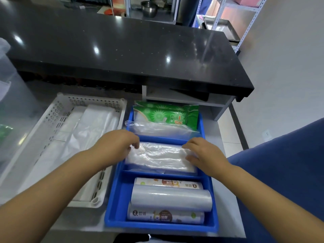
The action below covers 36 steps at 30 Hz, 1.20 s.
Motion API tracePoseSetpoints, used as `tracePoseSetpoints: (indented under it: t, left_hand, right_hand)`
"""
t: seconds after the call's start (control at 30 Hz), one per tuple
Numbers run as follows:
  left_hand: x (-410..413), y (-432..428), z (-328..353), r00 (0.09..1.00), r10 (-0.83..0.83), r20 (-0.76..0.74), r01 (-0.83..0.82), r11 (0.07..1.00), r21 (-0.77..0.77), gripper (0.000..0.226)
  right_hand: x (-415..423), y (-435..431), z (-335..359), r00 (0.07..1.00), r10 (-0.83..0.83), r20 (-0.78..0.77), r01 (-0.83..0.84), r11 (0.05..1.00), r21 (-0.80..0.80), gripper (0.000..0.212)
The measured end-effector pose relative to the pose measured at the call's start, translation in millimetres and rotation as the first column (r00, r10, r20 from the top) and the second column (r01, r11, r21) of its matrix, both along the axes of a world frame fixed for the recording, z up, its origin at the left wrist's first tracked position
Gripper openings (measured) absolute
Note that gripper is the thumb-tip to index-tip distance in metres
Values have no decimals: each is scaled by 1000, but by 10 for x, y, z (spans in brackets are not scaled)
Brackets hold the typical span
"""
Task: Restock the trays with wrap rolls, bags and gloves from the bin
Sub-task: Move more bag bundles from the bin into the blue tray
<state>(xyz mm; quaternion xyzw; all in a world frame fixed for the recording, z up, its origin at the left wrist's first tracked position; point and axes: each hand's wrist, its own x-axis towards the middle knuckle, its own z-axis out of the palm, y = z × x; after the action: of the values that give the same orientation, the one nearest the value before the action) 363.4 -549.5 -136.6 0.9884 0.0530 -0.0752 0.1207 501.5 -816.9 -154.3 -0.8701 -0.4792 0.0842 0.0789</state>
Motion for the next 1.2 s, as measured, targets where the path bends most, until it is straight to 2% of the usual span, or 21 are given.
tracePoseSetpoints:
  t: [0.07,0.17,0.33,0.47,0.57,0.7,0.8,0.93,1.07,1.2]
  left_hand:
    - [48,-99,-53,998,-51,32,48,995,82,30]
    - [90,-248,-194,986,-164,-40,169,966,197,36]
    - [92,-336,-316,974,-222,-55,228,927,297,39]
    - [125,-268,-254,968,-243,-58,250,936,248,39]
    - [88,-157,-200,959,-264,-104,283,915,289,47]
    - [24,-193,-228,971,-213,-112,240,880,409,33]
    - [26,-275,-225,981,-162,-108,193,879,437,27]
    - [-108,-367,-177,996,-87,-34,93,937,336,29]
    - [-453,-624,-153,971,63,230,-91,989,113,19]
    - [-659,-813,-152,931,144,336,-166,986,36,11]
  right_hand:
    - [-42,72,-61,999,36,9,-35,997,-68,52]
    - [-105,150,-161,994,80,74,-69,988,-141,63]
    - [-125,154,-216,991,95,94,-80,984,-157,63]
    - [-74,135,-150,990,111,90,-96,983,-157,67]
    - [-16,66,-111,986,120,116,-101,982,-157,64]
    - [6,47,-109,985,133,108,-108,973,-205,61]
    - [-2,86,-93,987,131,98,-109,974,-199,58]
    - [2,-10,-102,991,112,69,-105,990,-95,49]
    - [-60,-204,-145,998,51,21,-54,989,141,27]
    - [-108,-177,-105,994,107,13,-108,977,181,19]
